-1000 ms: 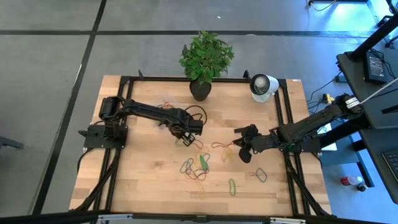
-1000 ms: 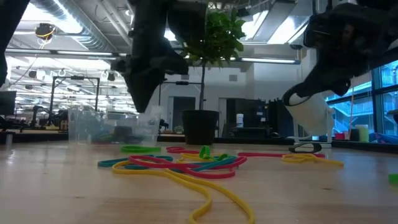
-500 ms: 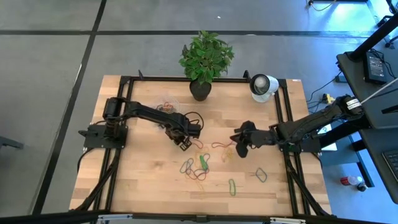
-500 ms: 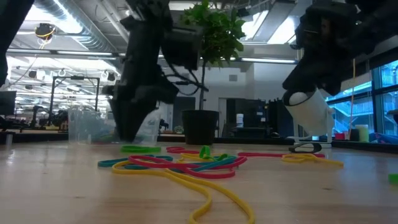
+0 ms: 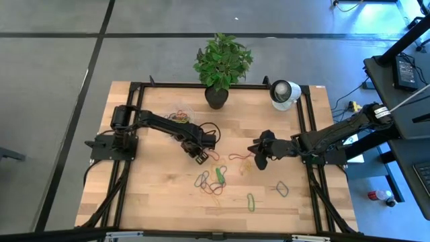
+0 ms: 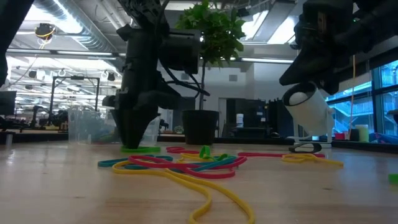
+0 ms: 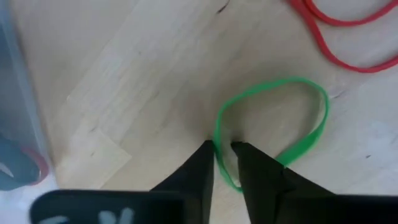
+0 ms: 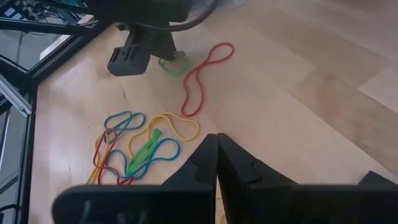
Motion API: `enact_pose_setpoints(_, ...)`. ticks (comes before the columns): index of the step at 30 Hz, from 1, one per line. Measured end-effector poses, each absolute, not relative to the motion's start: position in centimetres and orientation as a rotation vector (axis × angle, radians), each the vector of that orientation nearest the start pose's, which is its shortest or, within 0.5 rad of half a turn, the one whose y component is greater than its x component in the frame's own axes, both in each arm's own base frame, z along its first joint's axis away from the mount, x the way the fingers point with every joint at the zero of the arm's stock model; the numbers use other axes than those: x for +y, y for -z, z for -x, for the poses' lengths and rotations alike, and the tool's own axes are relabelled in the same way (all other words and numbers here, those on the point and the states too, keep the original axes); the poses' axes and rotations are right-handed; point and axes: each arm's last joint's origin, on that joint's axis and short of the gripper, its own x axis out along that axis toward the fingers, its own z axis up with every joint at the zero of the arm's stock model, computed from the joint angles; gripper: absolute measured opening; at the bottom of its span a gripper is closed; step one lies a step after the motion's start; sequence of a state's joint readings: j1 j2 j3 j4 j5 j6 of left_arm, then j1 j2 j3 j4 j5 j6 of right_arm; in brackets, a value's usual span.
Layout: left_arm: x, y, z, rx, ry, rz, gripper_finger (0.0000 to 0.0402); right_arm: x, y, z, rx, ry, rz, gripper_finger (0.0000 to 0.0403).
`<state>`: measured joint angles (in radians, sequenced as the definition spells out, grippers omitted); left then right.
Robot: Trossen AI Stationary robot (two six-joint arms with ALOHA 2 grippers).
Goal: Pick and place rubber bands into bin
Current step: Put the green rubber band into the transparent bin
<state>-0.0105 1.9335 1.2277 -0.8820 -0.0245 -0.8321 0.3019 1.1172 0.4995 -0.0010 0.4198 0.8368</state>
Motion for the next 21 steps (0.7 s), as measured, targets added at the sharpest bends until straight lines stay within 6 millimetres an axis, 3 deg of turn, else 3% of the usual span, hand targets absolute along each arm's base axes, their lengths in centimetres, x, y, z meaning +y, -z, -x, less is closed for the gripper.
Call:
enact_pose_setpoints(4,-0.3,-14.0,-33.7,1.488,-0.636,0.598,0.0017,5.3,-19.3,-20.9,0.487,0.343,-0.595,0.0010)
enact_pose_setpoints(8,-0.4,-15.2,-33.8,1.473,-0.637,0.586,0.0003,5.3,-19.4,-21.0,0.482,0.347,-0.614,0.0010)
enact_pose_setpoints(15,0.8,-22.7,-32.5,1.322,-0.671,0.457,0.0002,5.3,-19.4,-21.0,0.481,0.349,-0.621,0.0010)
enact_pose_setpoints(21,5.6,-27.3,-28.2,1.280,-0.818,0.439,0.0002,5.3,-19.4,-21.0,0.472,0.359,-0.644,0.0010)
